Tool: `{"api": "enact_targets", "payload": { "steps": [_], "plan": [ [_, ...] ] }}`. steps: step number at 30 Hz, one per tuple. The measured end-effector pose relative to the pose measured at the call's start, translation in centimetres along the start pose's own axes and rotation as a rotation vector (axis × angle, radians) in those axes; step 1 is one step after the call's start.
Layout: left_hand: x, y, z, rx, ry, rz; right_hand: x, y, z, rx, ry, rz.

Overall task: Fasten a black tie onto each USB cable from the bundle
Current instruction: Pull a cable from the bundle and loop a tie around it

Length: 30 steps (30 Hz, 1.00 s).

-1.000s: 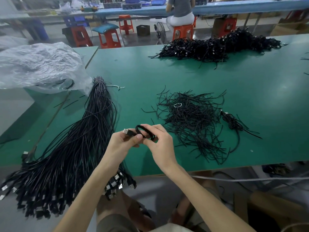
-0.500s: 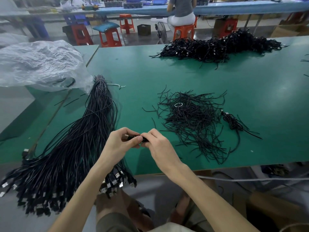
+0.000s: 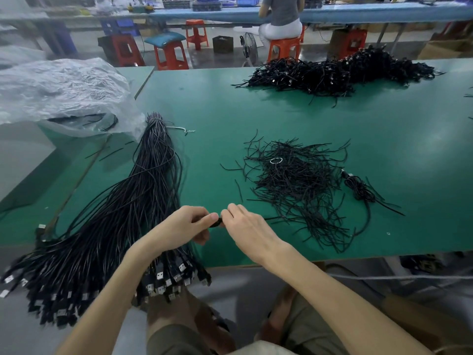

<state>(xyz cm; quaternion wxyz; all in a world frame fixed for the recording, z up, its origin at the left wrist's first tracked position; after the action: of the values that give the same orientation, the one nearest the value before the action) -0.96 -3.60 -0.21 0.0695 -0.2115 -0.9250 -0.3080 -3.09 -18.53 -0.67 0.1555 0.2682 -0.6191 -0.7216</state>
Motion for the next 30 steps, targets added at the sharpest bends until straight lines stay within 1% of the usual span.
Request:
{"api": "enact_targets", "payload": {
  "steps": [2, 3, 4, 6, 8, 10, 14, 16, 17, 19, 21, 23, 28, 30],
  "plan": [
    [0.0, -0.6, -0.2, -0.061, -0.027, 0.118, -0.1, 0.0, 0.2, 0.013, 0.047, -0.008],
    [-0.1, -0.9, -0.2, -0.057, -0.039, 0.149, -0.2, 0.0, 0.3, 0.024, 0.063, -0.011],
    [-0.2, -1.0, -0.2, -0.038, -0.048, 0.161, -0.3, 0.1, 0.2, 0.034, 0.073, -0.022],
    [-0.6, -1.1, 0.2, 0.033, -0.049, 0.135, -0.7, 0.4, -0.2, 0.031, 0.081, -0.081],
    [-1.2, -1.2, 0.5, 0.094, -0.051, 0.063, -1.2, 0.6, -0.6, 0.072, 0.088, -0.157],
    [-1.7, -1.1, 0.8, 0.135, -0.054, -0.056, -1.6, 0.6, -1.0, 0.152, 0.062, -0.224],
    [-2.6, 0.3, 2.5, 0.368, 0.033, -0.325, -1.7, 1.3, -2.2, 0.117, -0.110, -0.357],
    [-2.9, 0.5, 3.4, 0.476, 0.066, -0.415, -1.6, 1.3, -3.0, 0.082, -0.200, -0.398],
    [-3.0, 0.3, 3.7, 0.512, 0.070, -0.438, -1.7, 1.1, -3.7, 0.050, -0.269, -0.370],
    [-3.2, -0.6, 4.0, 0.537, 0.059, -0.448, -2.1, 0.0, -5.5, -0.030, -0.438, -0.248],
    [-3.4, -1.4, 4.2, 0.542, 0.047, -0.437, -2.7, -1.3, -7.0, -0.032, -0.562, -0.144],
    [-3.7, -1.6, 4.4, 0.543, 0.045, -0.429, -3.3, -2.1, -7.9, -0.016, -0.615, -0.088],
    [-4.0, -1.7, 4.5, 0.534, 0.052, -0.399, -4.7, -3.3, -8.6, -0.045, -0.680, 0.003],
    [-4.0, -1.7, 4.7, 0.539, 0.049, -0.400, -5.0, -3.5, -8.5, -0.031, -0.678, 0.026]
  ]
}}
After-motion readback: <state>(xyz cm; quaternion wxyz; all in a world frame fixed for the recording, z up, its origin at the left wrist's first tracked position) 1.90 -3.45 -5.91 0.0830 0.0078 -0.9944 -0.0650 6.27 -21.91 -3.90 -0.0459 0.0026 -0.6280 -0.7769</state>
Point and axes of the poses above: each hand's wrist, its own x-axis away from the middle knuckle, its own y-axis out of the back of the hand, z = x × y, the point moved 5 cm from there along -x, towards the middle knuckle, and after that the axes turned 3 degrees about x, right-handed, at the moved point
